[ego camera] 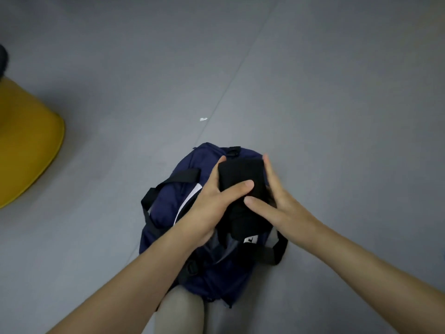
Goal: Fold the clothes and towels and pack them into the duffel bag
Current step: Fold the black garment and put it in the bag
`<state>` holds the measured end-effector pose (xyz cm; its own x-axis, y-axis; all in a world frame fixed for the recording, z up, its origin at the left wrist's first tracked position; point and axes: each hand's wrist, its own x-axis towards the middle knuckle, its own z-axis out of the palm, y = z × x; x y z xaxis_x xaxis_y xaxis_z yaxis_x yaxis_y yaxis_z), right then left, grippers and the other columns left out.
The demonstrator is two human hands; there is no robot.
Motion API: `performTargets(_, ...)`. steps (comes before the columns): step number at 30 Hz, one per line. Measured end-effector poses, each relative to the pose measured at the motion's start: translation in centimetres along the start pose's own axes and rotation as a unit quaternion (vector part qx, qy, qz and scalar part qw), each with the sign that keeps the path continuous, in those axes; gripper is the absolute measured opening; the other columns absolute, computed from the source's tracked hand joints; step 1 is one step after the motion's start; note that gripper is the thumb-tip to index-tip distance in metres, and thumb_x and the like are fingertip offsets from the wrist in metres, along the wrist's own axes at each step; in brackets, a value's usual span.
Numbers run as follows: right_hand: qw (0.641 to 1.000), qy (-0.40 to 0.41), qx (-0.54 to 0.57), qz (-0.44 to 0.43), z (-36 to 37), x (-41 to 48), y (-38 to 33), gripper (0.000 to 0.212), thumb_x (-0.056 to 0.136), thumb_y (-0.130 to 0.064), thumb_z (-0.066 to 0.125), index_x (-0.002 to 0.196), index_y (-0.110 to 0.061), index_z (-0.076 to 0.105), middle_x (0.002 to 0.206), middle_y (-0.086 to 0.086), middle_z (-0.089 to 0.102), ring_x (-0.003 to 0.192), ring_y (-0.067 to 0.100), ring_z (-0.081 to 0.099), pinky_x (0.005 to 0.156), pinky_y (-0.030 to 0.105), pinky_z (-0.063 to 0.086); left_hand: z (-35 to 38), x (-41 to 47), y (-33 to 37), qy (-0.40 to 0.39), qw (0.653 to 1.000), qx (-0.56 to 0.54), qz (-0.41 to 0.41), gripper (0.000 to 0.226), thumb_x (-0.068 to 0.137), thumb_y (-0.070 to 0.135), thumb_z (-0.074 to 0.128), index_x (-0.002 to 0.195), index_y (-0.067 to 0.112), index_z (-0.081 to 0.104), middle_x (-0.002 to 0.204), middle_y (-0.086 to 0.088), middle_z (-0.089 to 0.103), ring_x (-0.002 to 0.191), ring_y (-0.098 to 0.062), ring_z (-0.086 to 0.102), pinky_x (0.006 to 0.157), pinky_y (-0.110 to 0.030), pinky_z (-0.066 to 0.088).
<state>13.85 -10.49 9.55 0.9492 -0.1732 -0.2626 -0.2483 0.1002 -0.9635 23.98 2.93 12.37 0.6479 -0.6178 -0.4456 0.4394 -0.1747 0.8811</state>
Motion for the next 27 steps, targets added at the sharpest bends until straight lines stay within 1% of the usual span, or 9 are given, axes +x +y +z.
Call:
performTargets(3, 1.0, 0.009, -0.03, -0.002, 1.3, 0.8, 2.0, 0.092, 0.092, -0.042, 0.067, 0.145, -0.069, -0.003, 0.146, -0.026, 0.046, 0.13, -0.004, 0.05, 0.108, 0.031, 0.044, -2.3, 0.7, -1.2, -0.017, 0.999, 0.048, -0.007, 0.048, 0.09, 0.026, 0.07, 0.124, 0.051, 0.046, 0.112, 0.017, 0.073, 0.107, -0.005, 0.068, 0.081, -0.02, 0.055)
performTargets(6, 0.998, 0.021, -0.051, 0.015, 2.5, 1.2, 4.5, 0.091, 0.094, -0.033, 0.067, 0.147, -0.067, 0.0, 0.142, -0.028, 0.048, 0.125, -0.009, 0.051, 0.104, 0.023, 0.046, -4.2, 1.3, -3.2, -0.023, 0.99, 0.137, -0.017, 0.043, 0.093, 0.029, 0.068, 0.134, 0.031, 0.055, 0.115, 0.013, 0.072, 0.106, -0.003, 0.068, 0.082, -0.016, 0.054)
performTargets(10, 0.994, 0.009, -0.104, 0.032, 4.3, 2.0, 6.8, 0.085, 0.094, -0.038, 0.066, 0.146, -0.068, 0.004, 0.152, -0.027, 0.038, 0.134, -0.008, 0.042, 0.115, 0.033, 0.039, -6.8, 0.9, -6.0, -0.006, 0.964, 0.264, -0.018, 0.05, 0.095, 0.052, 0.058, 0.141, 0.033, 0.052, 0.123, 0.014, 0.069, 0.114, -0.003, 0.063, 0.099, -0.029, 0.051)
performTargets(11, 0.991, 0.004, -0.125, 0.037, 4.7, 2.3, 7.4, 0.085, 0.094, -0.04, 0.064, 0.146, -0.068, 0.003, 0.154, -0.026, 0.035, 0.137, -0.006, 0.039, 0.115, 0.035, 0.039, -7.6, 0.7, -6.8, 0.015, 0.942, 0.335, -0.015, 0.056, 0.096, 0.058, 0.05, 0.146, 0.034, 0.047, 0.126, 0.013, 0.067, 0.117, -0.006, 0.062, 0.102, -0.033, 0.049)
performTargets(13, 0.985, 0.006, -0.167, 0.054, 5.1, 2.7, 8.4, 0.084, 0.094, -0.045, 0.062, 0.145, -0.069, -0.001, 0.157, -0.023, 0.031, 0.14, 0.004, 0.038, 0.115, 0.041, 0.038, -10.0, -0.2, -8.6, 0.09, 0.831, 0.549, 0.017, 0.05, 0.102, 0.05, 0.042, 0.148, 0.028, 0.046, 0.117, 0.005, 0.07, 0.105, -0.019, 0.067, 0.089, -0.035, 0.053)
performTargets(15, 0.976, 0.007, -0.205, 0.068, 5.0, 2.7, 9.3, 0.084, 0.095, -0.048, 0.06, 0.143, -0.07, -0.005, 0.159, -0.019, 0.028, 0.141, 0.011, 0.038, 0.115, 0.041, 0.038, -12.3, -1.9, -10.6, 0.102, 0.72, 0.682, 0.082, 0.028, 0.1, 0.029, 0.057, 0.127, 0.031, 0.065, 0.1, 0.003, 0.068, 0.075, -0.026, 0.069, 0.062, -0.038, 0.056)
performTargets(17, 0.969, 0.0, -0.232, 0.08, 4.9, 2.6, 10.2, 0.084, 0.095, -0.048, 0.059, 0.144, -0.069, -0.006, 0.161, -0.016, 0.027, 0.141, 0.013, 0.038, 0.113, 0.04, 0.039, -14.0, -3.6, -12.3, 0.095, 0.665, 0.737, 0.071, 0.015, 0.093, 0.03, 0.065, 0.107, 0.034, 0.071, 0.097, 0.003, 0.055, 0.064, -0.023, 0.062, 0.047, -0.034, 0.051)
performTargets(22, 0.972, -0.029, -0.21, 0.103, 5.4, 2.8, 12.0, 0.084, 0.094, -0.047, 0.061, 0.143, -0.071, -0.003, 0.158, -0.014, 0.034, 0.14, 0.01, 0.039, 0.116, 0.04, 0.036, -16.4, -5.1, -13.8, 0.141, 0.639, 0.755, 0.03, 0.039, 0.09, 0.059, 0.055, 0.119, 0.034, 0.067, 0.109, -0.001, 0.05, 0.078, -0.023, 0.058, 0.05, -0.034, 0.051)
performTargets(27, 0.979, -0.07, -0.158, 0.108, 7.3, 4.3, 11.8, 0.085, 0.097, -0.038, 0.063, 0.144, -0.07, 0.001, 0.154, -0.03, 0.019, 0.141, -0.005, 0.026, 0.12, 0.028, 0.025, -15.2, -3.4, -13.7, 0.143, 0.685, 0.714, 0.025, 0.061, 0.093, 0.057, 0.049, 0.144, 0.024, 0.05, 0.097, 0.002, 0.061, 0.083, -0.025, 0.065, 0.061, -0.039, 0.055)
